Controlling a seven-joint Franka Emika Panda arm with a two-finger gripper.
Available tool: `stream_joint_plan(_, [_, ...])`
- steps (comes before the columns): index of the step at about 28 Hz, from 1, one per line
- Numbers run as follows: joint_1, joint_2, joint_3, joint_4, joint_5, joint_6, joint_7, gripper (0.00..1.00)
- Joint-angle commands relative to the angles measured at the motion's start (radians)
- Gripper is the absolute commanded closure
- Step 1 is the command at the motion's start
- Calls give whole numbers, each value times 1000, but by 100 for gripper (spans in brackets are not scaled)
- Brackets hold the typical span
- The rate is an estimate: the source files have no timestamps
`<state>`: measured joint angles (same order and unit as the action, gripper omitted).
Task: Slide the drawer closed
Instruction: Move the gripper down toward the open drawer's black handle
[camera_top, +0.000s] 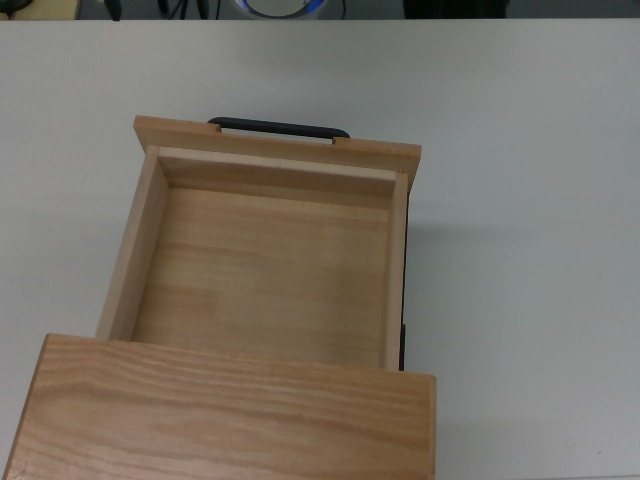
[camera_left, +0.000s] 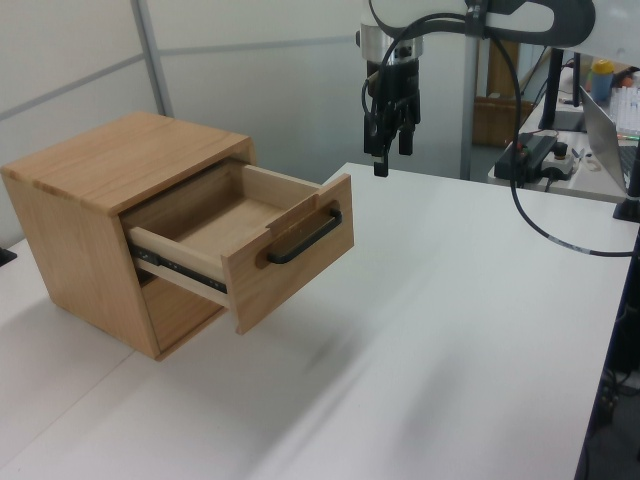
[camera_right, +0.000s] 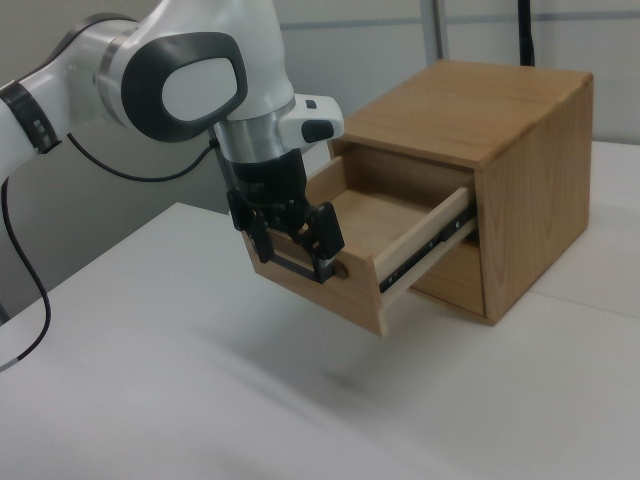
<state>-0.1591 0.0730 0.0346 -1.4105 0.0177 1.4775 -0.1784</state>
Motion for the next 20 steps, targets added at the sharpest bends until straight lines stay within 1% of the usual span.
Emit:
stream_joint_plan(1, [4, -16, 1, -15, 11, -23, -10, 17])
stream_joint_plan(2, [4, -16, 1, -15, 11, -23, -10, 21])
stream_joint_plan(3, [4, -16, 1, -15, 11, -23, -10, 26])
stream_joint_plan(4, [6, -16, 1, -16, 11, -23, -10, 35])
stream_joint_plan(5, [7, -16, 1, -16, 11, -23, -10, 46])
stream_joint_plan(6, [9, -16, 1, -16, 11, -23, -10, 68])
stream_joint_plan(8, [9, -16, 1, -16, 11, -23, -7, 90])
stream_joint_plan(9, [9, -16, 1, -16, 11, -23, -6, 97])
stream_joint_plan(10, [10, -16, 1, -16, 11, -23, -4, 100])
stream_joint_plan(17, [10, -15, 4, -18, 11, -23, -3, 100])
stream_joint_plan(20, [12, -10, 13, -18, 8, -22, -3, 100])
